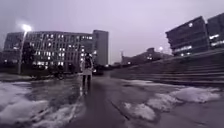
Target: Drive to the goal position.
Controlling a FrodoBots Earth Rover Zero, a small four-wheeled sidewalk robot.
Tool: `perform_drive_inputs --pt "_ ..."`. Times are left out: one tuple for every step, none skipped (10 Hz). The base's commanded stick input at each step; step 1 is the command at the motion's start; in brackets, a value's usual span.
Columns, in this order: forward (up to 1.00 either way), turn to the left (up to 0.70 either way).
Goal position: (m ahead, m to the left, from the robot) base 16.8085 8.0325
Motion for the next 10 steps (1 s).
perform_drive_inputs --pt "1.0 0.0" --pt "1.0 0.0" --pt "1.0 0.0" --pt "1.0 0.0" --pt "1.0 0.0" --pt "1.0 0.0" --pt "1.0 0.12" --pt "1.0 0.27" --pt "1.0 0.27" --pt "1.0 0.27"
